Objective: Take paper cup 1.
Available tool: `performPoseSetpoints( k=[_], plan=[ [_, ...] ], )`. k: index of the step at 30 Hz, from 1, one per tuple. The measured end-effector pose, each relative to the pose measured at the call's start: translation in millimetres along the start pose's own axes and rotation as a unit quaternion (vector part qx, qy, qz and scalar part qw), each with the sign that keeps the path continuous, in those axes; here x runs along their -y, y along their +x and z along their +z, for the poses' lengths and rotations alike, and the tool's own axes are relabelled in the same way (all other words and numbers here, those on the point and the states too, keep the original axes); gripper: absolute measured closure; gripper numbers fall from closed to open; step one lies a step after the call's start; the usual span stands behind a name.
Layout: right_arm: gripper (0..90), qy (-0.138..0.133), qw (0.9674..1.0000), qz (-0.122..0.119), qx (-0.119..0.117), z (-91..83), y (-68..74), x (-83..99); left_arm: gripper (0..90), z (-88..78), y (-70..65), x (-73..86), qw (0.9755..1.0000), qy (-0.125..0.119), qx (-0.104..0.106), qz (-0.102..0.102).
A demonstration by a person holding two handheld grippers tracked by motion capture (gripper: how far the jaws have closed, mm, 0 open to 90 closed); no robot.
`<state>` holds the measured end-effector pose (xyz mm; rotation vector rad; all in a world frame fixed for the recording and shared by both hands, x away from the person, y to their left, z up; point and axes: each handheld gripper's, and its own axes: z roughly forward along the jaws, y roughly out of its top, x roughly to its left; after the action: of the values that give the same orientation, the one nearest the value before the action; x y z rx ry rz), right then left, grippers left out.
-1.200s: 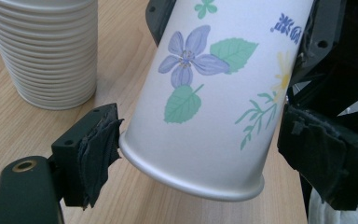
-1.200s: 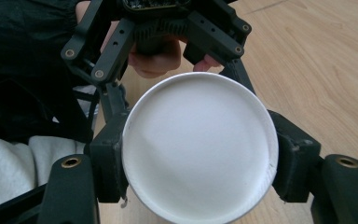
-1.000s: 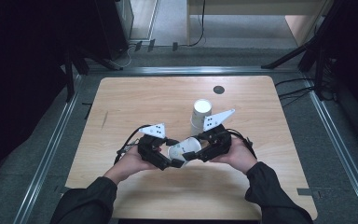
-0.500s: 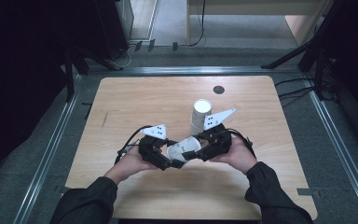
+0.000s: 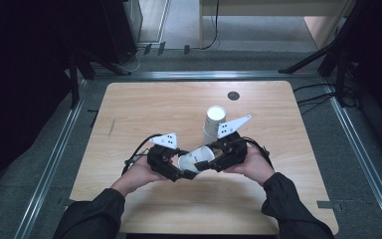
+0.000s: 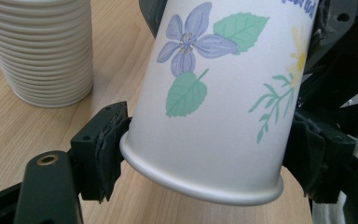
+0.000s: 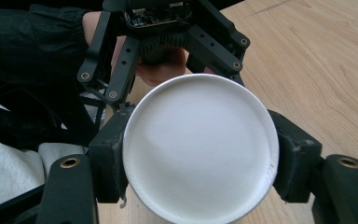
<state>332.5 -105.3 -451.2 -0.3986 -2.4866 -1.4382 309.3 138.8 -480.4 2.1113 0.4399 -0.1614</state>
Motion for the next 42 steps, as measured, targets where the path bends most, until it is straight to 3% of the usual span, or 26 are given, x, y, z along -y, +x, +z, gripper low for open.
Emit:
performPoseSetpoints(
  k=[13,29,37,42],
  plan=[
    [32.0,0.0,1.0,-0.003,0.001,0.0,0.7,-0.3,21.6,-1.0,-0.2,-0.2,1.0,-0.002,0.0,0.002],
    [21.9,-0.002,0.9999,-0.004,0.011,-5.9,1.4,1.3,21.6,-9.3,0.9,-1.2,0.9999,-0.011,0.001,-0.003],
    [20.8,-0.007,0.9998,-0.008,0.018,-13.6,5.5,6.6,21.6,-21.4,-2.4,-3.9,0.9999,0.005,-0.013,-0.002],
    [20.9,0.004,0.9997,-0.008,0.024,-11.9,7.7,12.6,21.6,-28.3,-3.8,-6.9,0.9994,0.019,-0.028,0.003]
  ],
)
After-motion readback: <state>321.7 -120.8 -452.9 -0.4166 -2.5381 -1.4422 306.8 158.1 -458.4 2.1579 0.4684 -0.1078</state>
